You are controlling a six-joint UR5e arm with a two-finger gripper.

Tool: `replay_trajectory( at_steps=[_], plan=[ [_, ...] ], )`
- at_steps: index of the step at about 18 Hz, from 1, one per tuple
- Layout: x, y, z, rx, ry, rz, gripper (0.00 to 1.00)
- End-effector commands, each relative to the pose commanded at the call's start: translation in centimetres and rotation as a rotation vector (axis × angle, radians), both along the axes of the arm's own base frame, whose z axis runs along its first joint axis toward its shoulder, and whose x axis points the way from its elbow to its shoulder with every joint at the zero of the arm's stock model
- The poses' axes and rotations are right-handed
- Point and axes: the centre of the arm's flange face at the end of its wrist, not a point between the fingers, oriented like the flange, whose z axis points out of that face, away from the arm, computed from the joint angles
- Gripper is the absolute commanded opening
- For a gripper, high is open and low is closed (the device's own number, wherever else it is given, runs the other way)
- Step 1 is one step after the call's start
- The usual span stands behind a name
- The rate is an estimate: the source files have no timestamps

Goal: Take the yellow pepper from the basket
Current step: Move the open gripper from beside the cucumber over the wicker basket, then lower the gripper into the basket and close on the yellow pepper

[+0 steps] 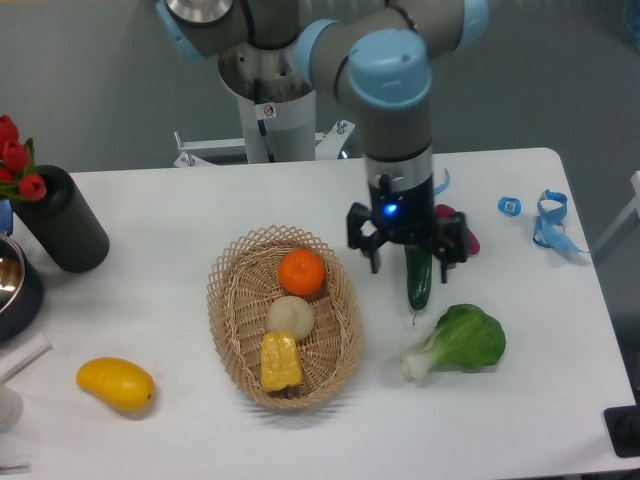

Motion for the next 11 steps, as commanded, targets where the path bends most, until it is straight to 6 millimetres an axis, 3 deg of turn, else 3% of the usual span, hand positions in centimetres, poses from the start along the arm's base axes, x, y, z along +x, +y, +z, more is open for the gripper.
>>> replay_trajectory(
  at_steps=[2,11],
  plan=[
    [0.7,1.2,-2.0,-0.001,-0.044,0.060,1.00],
    [4.5,5.9,-5.7,-0.013,-0.113,0.096,1.00]
  ],
)
